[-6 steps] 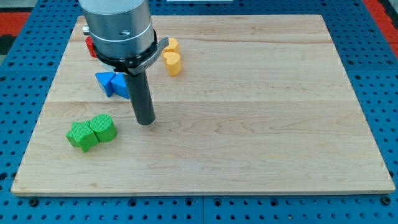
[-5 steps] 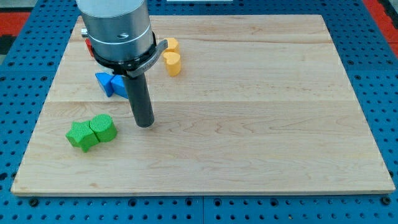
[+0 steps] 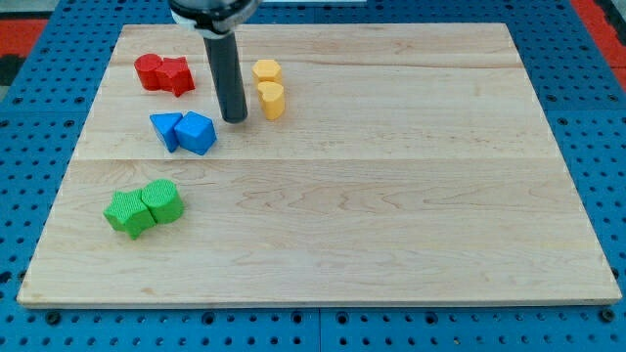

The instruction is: Push the yellow heart into the yellow hexagon

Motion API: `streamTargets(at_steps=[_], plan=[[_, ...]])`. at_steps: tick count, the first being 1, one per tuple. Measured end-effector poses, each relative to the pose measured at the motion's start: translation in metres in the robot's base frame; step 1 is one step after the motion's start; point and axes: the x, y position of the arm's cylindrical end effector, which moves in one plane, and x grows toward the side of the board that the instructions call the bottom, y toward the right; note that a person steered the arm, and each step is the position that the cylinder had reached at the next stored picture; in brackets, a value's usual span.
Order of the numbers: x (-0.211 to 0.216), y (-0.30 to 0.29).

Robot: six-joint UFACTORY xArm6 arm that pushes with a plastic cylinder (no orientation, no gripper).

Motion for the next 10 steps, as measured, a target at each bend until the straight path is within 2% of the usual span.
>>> streamTargets(at_steps=[1, 2, 4, 5, 6, 7, 8, 9, 10], plan=[[-0.047, 0.0], [-0.075, 0.015], [-0.039, 0.134], [-0.069, 0.134], [-0.091, 0.078], [-0.076, 0.039], [-0.027, 0.033], [-0.004, 0.011], [0.01, 0.06]])
